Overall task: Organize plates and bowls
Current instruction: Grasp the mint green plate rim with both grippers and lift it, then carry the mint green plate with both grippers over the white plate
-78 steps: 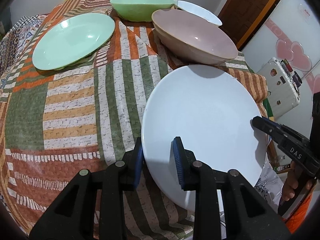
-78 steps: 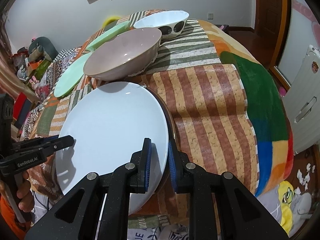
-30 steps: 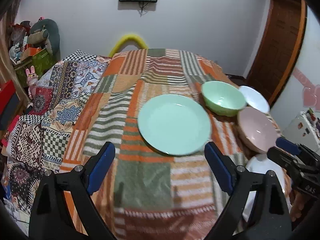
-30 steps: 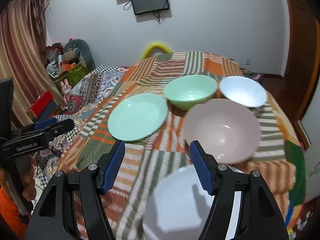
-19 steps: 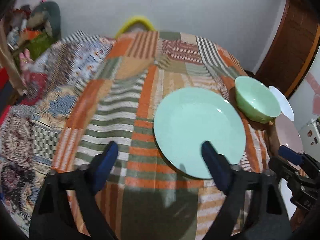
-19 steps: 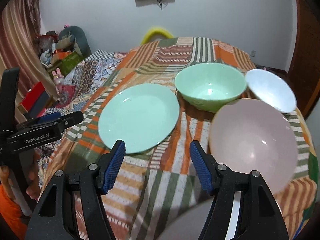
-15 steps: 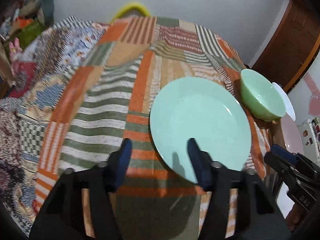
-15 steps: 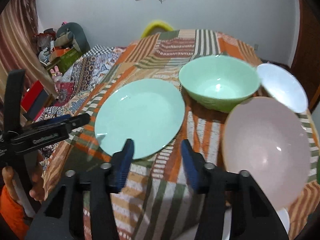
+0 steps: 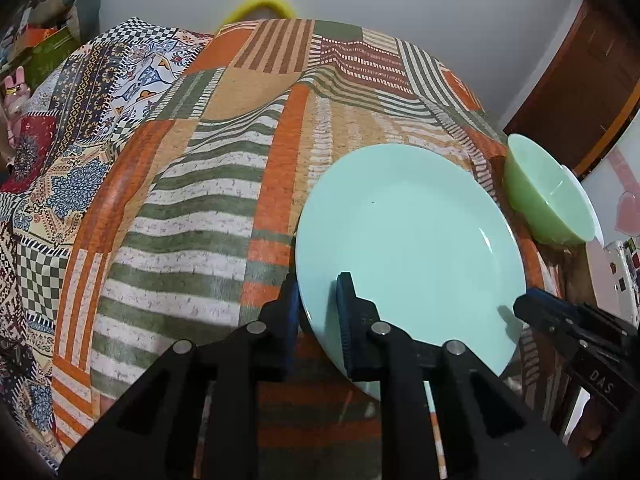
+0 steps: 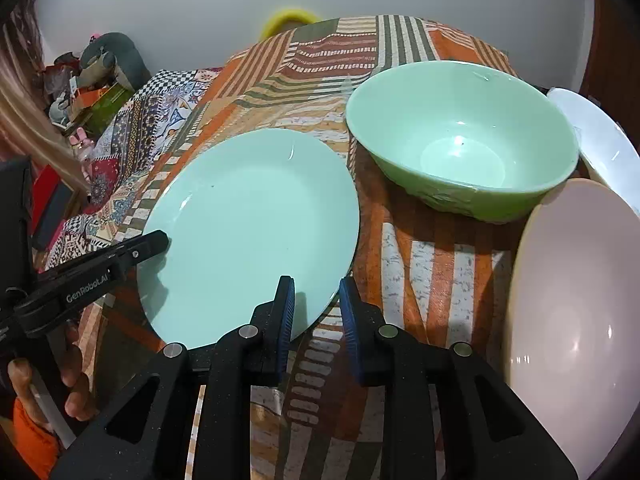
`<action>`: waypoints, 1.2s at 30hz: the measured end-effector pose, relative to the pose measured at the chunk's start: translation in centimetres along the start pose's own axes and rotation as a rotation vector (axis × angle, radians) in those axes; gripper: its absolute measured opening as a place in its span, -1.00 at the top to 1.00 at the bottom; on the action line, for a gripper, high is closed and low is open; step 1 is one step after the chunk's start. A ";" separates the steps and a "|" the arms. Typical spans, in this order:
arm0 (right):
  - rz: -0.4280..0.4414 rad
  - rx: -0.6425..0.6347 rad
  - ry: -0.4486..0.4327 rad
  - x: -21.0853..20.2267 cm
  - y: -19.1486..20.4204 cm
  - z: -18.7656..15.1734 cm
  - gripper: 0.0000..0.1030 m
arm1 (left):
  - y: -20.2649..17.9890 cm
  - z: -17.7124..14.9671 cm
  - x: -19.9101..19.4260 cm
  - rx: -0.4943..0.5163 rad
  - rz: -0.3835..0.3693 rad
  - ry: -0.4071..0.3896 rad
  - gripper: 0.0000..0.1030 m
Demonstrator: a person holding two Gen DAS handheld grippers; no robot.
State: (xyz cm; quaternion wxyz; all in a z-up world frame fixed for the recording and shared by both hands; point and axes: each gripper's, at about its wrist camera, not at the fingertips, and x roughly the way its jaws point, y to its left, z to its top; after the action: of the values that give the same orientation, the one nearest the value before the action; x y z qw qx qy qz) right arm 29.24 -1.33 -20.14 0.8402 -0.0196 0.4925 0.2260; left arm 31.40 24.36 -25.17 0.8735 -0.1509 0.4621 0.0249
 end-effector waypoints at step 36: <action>0.040 -0.106 0.122 3.5 2.7 2.0 0.62 | 2.2 -2.5 -2.5 0.071 0.064 0.033 0.60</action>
State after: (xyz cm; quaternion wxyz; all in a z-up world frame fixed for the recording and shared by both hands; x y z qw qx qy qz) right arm 31.24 2.81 -21.51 0.8016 -0.0680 0.5305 0.2671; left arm 27.62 25.96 -24.97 0.8695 -0.1051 0.4815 0.0341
